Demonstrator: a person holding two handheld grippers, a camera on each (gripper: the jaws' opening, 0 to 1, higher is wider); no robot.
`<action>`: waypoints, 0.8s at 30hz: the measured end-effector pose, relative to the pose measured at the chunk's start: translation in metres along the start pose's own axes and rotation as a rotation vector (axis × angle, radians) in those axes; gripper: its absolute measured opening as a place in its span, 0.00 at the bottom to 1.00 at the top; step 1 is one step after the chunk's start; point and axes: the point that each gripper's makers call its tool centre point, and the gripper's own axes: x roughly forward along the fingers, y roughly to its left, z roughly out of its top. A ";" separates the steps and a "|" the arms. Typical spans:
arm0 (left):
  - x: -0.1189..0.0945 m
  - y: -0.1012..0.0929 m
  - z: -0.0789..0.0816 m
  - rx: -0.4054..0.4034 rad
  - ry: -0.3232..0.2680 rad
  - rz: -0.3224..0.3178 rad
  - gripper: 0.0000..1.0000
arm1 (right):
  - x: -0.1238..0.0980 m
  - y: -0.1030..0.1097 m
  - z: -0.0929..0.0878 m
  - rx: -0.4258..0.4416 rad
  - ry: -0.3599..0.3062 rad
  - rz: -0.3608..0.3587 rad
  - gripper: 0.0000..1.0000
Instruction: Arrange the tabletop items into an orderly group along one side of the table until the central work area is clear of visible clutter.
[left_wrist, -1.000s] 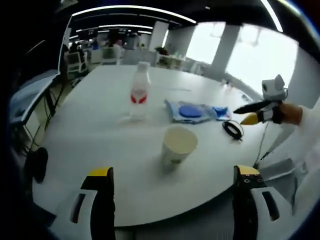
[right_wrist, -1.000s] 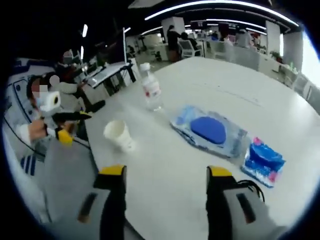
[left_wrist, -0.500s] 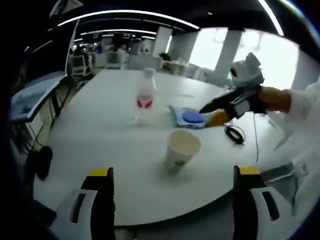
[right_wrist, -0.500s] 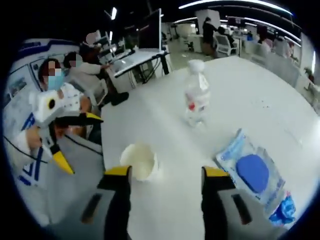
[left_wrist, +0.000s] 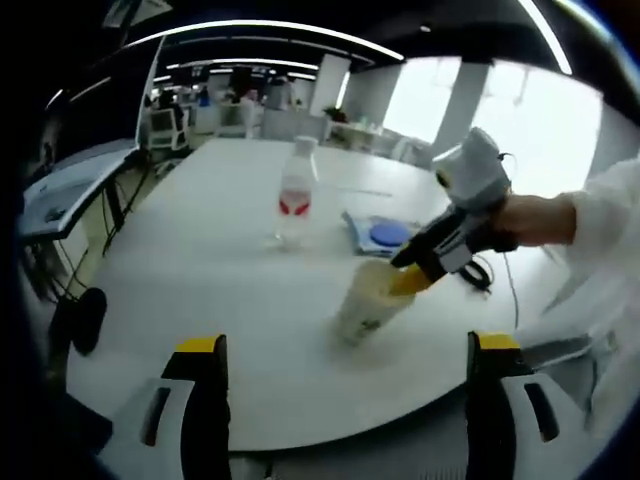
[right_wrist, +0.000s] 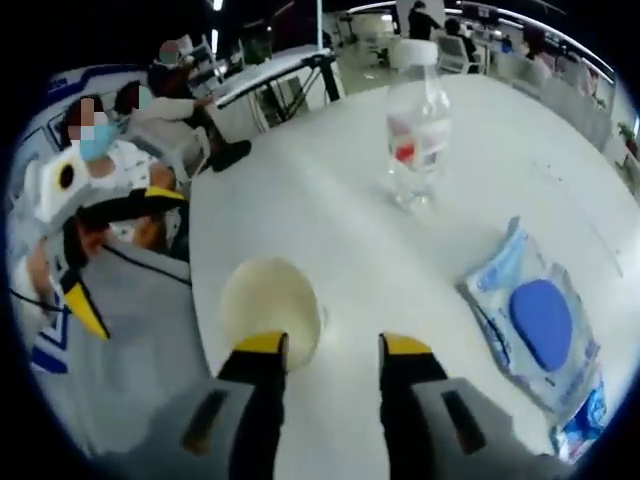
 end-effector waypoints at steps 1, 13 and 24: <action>0.000 0.000 0.000 -0.001 -0.001 0.000 0.96 | 0.001 0.000 0.002 0.010 -0.010 0.004 0.25; 0.001 0.002 0.000 -0.016 -0.007 0.007 0.96 | 0.000 0.000 0.009 0.066 -0.047 0.015 0.00; 0.002 0.002 -0.001 -0.007 0.001 0.011 0.96 | -0.020 -0.021 0.021 0.081 -0.084 -0.009 0.00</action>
